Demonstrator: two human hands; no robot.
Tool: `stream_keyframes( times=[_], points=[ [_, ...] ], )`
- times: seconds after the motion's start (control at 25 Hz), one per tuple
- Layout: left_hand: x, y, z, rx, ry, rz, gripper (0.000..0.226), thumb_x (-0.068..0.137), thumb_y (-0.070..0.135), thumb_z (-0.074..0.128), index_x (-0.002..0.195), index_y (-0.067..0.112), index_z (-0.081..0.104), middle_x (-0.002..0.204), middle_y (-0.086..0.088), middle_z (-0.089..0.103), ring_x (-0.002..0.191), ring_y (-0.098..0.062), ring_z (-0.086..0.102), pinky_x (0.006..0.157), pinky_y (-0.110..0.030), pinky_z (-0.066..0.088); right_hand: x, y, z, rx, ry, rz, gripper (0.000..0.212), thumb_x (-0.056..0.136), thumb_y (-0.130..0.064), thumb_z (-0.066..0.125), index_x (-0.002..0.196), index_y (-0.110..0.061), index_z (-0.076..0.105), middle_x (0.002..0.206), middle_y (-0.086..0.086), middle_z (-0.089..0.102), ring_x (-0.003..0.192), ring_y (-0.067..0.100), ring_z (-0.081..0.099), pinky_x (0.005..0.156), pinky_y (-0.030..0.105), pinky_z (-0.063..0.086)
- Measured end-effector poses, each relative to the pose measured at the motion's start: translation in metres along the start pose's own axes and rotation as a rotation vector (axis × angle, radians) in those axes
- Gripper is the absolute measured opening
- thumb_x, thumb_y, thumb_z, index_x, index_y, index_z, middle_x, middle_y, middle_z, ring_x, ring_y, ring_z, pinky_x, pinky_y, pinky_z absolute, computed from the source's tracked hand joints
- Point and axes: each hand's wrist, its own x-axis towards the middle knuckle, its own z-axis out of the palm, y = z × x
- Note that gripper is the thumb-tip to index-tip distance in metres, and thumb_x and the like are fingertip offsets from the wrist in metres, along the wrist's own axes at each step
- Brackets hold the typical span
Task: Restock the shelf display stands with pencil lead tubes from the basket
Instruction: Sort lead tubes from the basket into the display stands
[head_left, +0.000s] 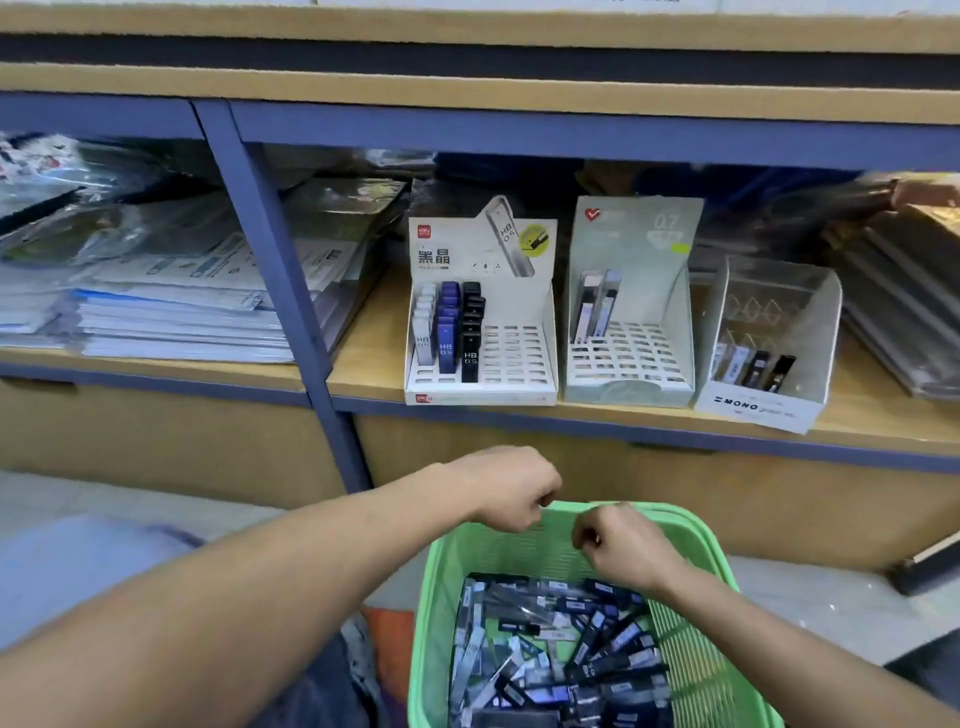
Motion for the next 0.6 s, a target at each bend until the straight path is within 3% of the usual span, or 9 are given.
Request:
stream_keyframes(
  times=[0.12, 0.28, 0.36, 0.44, 0.52, 0.6],
  points=[
    [0.037, 0.010, 0.052, -0.074, -0.078, -0.094, 0.017, 0.087, 0.008, 0.054, 0.097, 0.008, 0.069, 0.096, -0.015, 0.069, 0.088, -0.036, 0.066, 0.077, -0.044, 0.057, 0.004, 0.029, 0.030, 0.015, -0.149, 0.083, 0.027, 0.086, -0.006, 0.051, 0.096, -0.012, 0.075, 0.100, 0.008, 0.075, 0.093, 0.024, 0.070, 0.081, 0.034, 0.057],
    [0.071, 0.027, 0.124, -0.211, -0.216, -0.187, 0.006, 0.091, 0.005, 0.062, 0.087, 0.009, 0.061, 0.087, -0.009, 0.065, 0.084, -0.030, 0.068, 0.073, -0.037, 0.058, 0.009, 0.056, 0.076, 0.037, -0.302, 0.159, 0.020, 0.092, 0.000, 0.054, 0.103, -0.012, 0.066, 0.108, 0.009, 0.067, 0.095, 0.024, 0.064, 0.079, 0.028, 0.050],
    [0.083, 0.030, 0.161, -0.241, -0.272, -0.221, 0.008, 0.093, 0.011, 0.068, 0.091, 0.011, 0.060, 0.096, -0.009, 0.066, 0.089, -0.027, 0.067, 0.079, -0.038, 0.059, 0.011, 0.071, 0.099, 0.000, -0.348, 0.183, 0.034, 0.090, 0.002, 0.055, 0.121, -0.011, 0.060, 0.124, 0.012, 0.063, 0.109, 0.026, 0.061, 0.091, 0.030, 0.051],
    [0.090, 0.029, 0.192, -0.255, -0.360, -0.269, 0.013, 0.092, 0.010, 0.069, 0.102, 0.010, 0.062, 0.111, -0.012, 0.066, 0.096, -0.026, 0.066, 0.086, -0.038, 0.058, 0.013, 0.086, 0.119, -0.090, -0.426, 0.164, 0.061, 0.089, -0.001, 0.061, 0.146, -0.010, 0.042, 0.150, 0.016, 0.046, 0.135, 0.031, 0.047, 0.110, 0.038, 0.044],
    [0.093, 0.028, 0.221, -0.204, -0.463, -0.279, 0.047, 0.087, 0.015, 0.076, 0.129, 0.010, 0.058, 0.138, -0.017, 0.056, 0.118, -0.030, 0.060, 0.100, -0.039, 0.053, 0.012, 0.097, 0.136, -0.258, -0.559, 0.083, 0.098, 0.086, -0.017, 0.076, 0.161, -0.014, 0.012, 0.168, 0.012, 0.012, 0.153, 0.032, 0.017, 0.122, 0.048, 0.027],
    [0.092, 0.028, 0.242, -0.121, -0.527, -0.247, 0.098, 0.079, 0.032, 0.084, 0.156, 0.009, 0.027, 0.165, -0.016, 0.021, 0.150, -0.036, 0.026, 0.121, -0.046, 0.028, 0.010, 0.103, 0.150, -0.423, -0.649, 0.007, 0.124, 0.079, -0.029, 0.084, 0.161, -0.021, -0.008, 0.169, 0.009, -0.010, 0.156, 0.033, -0.002, 0.123, 0.057, 0.016]
  ],
)
